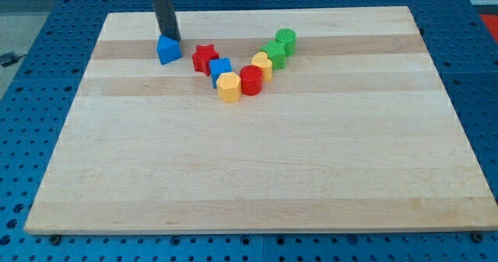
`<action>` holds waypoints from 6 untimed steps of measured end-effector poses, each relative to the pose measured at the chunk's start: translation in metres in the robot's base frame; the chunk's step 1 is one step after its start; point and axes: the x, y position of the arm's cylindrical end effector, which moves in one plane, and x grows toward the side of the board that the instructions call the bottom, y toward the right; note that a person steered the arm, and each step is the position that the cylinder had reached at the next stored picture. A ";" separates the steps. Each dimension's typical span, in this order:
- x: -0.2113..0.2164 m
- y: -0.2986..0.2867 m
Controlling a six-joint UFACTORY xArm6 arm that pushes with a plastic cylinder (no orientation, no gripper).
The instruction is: Push triangle close to the hexagon
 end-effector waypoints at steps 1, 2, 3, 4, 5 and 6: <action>0.012 -0.022; 0.043 -0.020; 0.054 0.000; 0.061 0.012; 0.061 0.018; 0.068 0.026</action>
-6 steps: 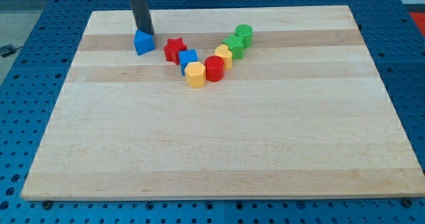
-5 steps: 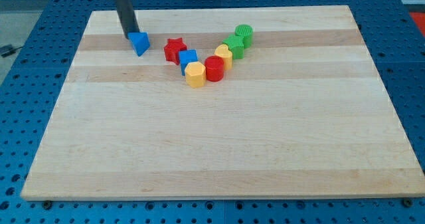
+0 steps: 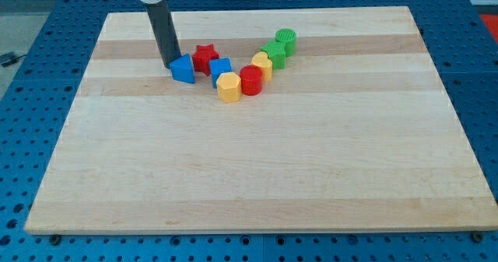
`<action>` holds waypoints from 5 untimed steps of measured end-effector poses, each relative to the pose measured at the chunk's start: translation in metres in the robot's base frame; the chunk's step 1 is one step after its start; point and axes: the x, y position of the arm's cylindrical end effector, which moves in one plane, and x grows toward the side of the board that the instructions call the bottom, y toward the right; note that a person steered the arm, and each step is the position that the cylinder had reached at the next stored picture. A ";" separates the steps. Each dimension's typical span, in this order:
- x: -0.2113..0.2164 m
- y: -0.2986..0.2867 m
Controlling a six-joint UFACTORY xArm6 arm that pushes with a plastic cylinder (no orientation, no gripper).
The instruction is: Push triangle close to the hexagon
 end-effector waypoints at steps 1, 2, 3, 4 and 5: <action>0.016 0.008; 0.032 0.029; 0.047 0.055; 0.062 0.082; 0.081 0.104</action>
